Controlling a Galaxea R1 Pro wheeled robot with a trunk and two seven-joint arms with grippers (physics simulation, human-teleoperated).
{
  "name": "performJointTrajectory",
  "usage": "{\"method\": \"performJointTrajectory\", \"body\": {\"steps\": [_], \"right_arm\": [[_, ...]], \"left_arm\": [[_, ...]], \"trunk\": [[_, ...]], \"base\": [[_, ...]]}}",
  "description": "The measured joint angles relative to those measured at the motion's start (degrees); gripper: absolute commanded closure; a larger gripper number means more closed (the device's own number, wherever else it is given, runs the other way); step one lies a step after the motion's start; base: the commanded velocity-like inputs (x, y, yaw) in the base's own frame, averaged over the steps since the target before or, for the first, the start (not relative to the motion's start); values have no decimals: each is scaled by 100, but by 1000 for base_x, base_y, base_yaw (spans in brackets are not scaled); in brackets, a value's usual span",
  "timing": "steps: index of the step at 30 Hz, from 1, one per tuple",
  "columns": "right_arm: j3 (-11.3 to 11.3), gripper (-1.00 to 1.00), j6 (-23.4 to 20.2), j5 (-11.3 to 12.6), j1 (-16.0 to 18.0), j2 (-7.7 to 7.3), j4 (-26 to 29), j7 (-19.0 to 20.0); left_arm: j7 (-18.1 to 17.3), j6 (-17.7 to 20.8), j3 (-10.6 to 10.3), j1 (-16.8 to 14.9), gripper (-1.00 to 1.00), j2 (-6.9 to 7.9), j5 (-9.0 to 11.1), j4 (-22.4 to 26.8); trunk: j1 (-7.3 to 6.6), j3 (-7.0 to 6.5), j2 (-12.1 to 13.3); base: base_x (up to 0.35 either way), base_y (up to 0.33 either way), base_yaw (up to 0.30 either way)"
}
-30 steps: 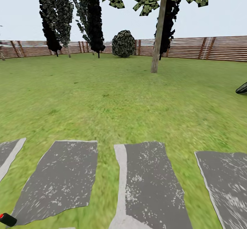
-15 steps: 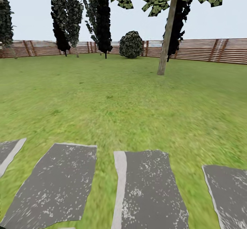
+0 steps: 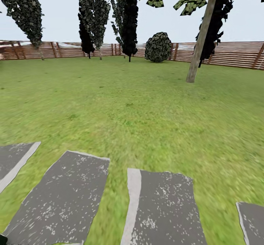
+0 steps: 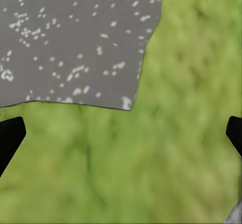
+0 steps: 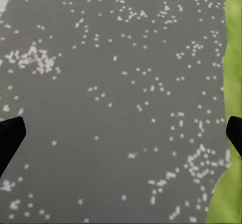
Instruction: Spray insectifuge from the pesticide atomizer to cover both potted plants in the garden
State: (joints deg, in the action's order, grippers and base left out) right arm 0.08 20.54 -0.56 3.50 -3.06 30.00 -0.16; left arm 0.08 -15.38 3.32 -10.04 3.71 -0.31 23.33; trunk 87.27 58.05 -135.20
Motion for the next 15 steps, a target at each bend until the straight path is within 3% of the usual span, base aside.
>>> {"method": "performJointTrajectory", "body": {"steps": [5, 15], "right_arm": [[0, -100, 1, 1, 0, 0, 5, 0], [10, -100, -2, 4, -1, 8, 32, 14]], "left_arm": [[0, 0, -1, 0, -100, 0, 0, 0], [0, 0, -1, 0, -100, 0, 0, -1]], "trunk": [[0, 0, 0], [0, 0, 0]], "base": [[223, -209, 231], [218, -211, 44]]}}
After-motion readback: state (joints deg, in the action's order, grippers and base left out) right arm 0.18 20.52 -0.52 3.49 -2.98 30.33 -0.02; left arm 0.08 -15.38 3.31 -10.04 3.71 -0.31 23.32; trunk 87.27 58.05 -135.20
